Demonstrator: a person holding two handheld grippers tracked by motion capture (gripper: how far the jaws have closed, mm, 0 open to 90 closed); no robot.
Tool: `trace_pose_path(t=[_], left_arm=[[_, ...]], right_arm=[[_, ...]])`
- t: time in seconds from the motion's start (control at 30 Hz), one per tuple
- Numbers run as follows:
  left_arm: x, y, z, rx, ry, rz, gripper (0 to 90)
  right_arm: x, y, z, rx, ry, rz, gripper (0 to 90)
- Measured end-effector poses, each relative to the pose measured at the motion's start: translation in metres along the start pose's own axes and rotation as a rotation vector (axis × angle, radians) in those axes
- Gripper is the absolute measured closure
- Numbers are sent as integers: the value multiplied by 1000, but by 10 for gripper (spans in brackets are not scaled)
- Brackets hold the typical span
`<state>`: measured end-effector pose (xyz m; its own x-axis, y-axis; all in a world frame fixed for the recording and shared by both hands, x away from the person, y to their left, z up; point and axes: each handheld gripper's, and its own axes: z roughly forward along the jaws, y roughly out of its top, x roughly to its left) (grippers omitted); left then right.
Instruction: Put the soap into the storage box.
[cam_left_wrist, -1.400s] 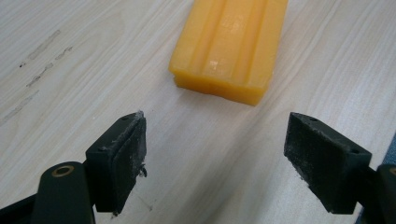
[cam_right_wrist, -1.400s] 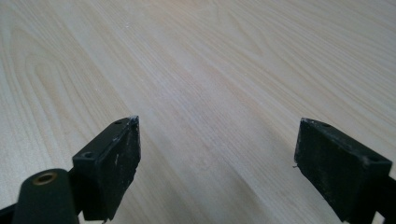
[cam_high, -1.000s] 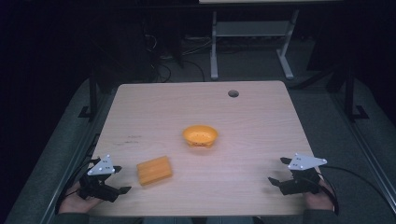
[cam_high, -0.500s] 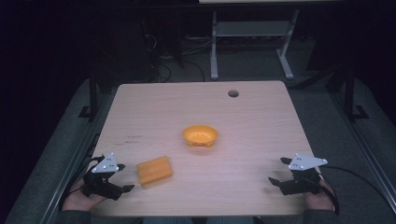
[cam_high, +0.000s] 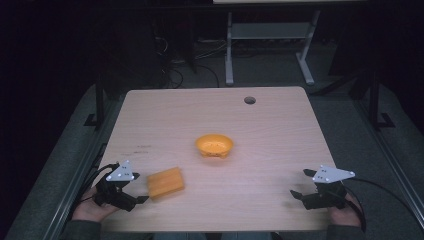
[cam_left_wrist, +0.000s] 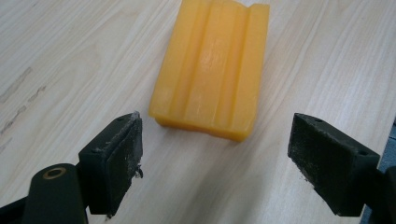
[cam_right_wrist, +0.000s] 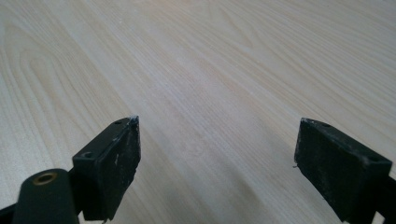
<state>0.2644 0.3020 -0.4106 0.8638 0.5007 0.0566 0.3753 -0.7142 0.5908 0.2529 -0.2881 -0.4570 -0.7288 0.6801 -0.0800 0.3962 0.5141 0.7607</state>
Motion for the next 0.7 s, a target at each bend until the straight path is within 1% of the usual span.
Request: trace_pose_path(t=[0.17,0.23,0.3,0.43,0.47,0.5,0.57,0.6,0.7], left_arm=[[0,6,0,-2,-2,19,175],[0,8,1,0,-5,22,175],[0,9,1,6,-8,26,175],[0,13,3,12,-10,28,175],[1,15,3,13,-11,39,175],[1,15,3,13,-11,39,175],[0,20,7,20,-16,47,175],[1,22,7,24,-15,58,175],[1,26,11,30,-21,61,175]], right_arm=[[2,0,1,8,6,-2,139],[3,1,2,13,6,-15,139],[4,1,1,6,11,-11,139],[3,0,-1,3,6,-11,139],[3,0,-1,2,5,-7,139],[3,0,-1,2,5,-7,139],[2,0,-1,6,5,-7,139],[3,0,-1,9,3,-7,139],[3,0,-1,10,2,-8,139]])
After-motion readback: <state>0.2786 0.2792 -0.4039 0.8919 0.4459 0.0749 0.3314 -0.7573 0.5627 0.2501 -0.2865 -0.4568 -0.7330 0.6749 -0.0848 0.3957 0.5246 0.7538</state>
